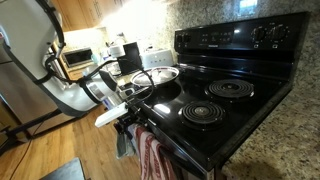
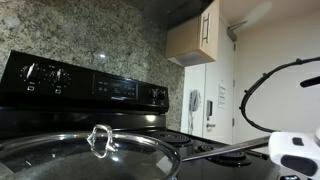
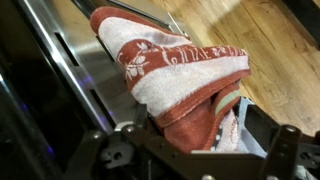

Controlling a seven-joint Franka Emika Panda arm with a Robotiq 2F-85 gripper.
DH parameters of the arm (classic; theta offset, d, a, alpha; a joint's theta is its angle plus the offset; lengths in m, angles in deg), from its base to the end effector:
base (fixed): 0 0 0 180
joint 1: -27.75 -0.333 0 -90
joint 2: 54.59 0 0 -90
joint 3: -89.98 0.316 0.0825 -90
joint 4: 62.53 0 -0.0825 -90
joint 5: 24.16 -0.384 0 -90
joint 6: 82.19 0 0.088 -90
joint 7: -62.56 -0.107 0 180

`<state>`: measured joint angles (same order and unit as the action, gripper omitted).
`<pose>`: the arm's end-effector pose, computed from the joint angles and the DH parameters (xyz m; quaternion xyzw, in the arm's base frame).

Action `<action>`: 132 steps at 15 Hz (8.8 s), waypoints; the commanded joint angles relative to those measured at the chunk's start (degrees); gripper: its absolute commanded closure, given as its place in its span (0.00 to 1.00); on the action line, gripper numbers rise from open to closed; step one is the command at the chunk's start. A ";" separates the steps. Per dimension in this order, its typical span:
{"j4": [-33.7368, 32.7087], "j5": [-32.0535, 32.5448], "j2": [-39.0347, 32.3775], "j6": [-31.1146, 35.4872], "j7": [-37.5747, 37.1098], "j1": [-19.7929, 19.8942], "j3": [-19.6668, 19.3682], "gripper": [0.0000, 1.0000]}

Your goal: Remove the red and pink towel from the oven door and put it on the right side of the countertop

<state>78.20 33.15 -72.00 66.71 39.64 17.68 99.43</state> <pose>0.4213 0.1726 0.1638 0.8937 0.4008 0.0147 0.2012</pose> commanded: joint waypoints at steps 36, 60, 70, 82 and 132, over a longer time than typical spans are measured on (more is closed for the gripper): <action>4.78 5.86 7.04 -14.19 -10.98 -9.01 1.94 1.00; 4.79 4.41 4.95 -12.62 -10.56 -3.97 1.16 0.16; 4.33 11.50 6.01 -13.45 -10.59 -3.37 0.11 0.00; -0.61 14.82 -3.07 -5.98 -7.97 0.89 -1.57 0.00; 4.80 -5.26 21.05 -40.98 -5.50 -12.22 12.41 0.99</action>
<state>82.28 30.16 -55.45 29.48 31.10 6.34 110.75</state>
